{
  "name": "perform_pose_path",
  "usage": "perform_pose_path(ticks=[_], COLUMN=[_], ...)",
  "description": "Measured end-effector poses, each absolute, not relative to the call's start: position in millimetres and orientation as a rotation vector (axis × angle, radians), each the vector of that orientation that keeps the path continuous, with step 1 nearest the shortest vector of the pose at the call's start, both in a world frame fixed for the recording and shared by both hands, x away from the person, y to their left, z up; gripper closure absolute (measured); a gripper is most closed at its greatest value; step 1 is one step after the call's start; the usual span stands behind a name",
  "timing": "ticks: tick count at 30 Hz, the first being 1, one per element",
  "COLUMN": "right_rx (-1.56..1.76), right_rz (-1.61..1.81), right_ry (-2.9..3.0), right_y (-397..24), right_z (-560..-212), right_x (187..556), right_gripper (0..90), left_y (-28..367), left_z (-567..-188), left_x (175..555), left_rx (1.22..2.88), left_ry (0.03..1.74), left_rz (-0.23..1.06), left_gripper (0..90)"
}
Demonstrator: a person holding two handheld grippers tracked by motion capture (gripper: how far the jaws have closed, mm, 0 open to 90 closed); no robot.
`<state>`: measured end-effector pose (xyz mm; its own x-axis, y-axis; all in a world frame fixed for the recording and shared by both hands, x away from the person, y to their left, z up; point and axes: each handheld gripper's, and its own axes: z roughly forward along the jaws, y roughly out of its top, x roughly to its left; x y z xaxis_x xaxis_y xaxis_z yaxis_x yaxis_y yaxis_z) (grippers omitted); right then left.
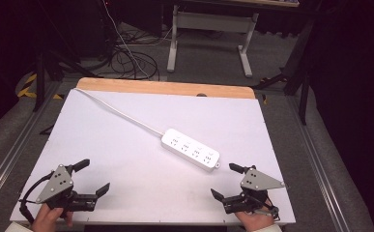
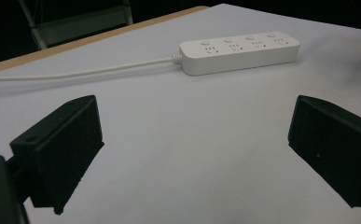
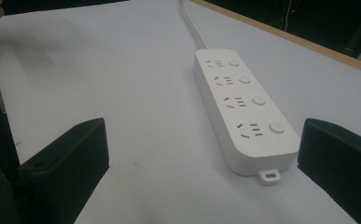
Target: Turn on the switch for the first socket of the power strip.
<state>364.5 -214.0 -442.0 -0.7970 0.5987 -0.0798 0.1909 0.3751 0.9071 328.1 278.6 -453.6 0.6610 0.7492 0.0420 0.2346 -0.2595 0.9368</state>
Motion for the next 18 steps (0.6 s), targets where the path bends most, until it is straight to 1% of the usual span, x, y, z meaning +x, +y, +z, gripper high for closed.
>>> perform_pose_path(ticks=[7, 18], right_rx=[0.672, 0.653], right_rz=[1.397, 1.407], right_ry=[2.246, 2.253], right_y=[-210, -201], right_z=[-435, -420], right_x=[366, 378], right_gripper=[2.6, 2.4], left_y=[279, 278], left_z=[-453, -454], left_x=[328, 328], left_rx=[1.818, 1.815], left_ry=[0.783, 0.783], left_rz=[0.604, 0.600], left_gripper=[3.6, 3.6])
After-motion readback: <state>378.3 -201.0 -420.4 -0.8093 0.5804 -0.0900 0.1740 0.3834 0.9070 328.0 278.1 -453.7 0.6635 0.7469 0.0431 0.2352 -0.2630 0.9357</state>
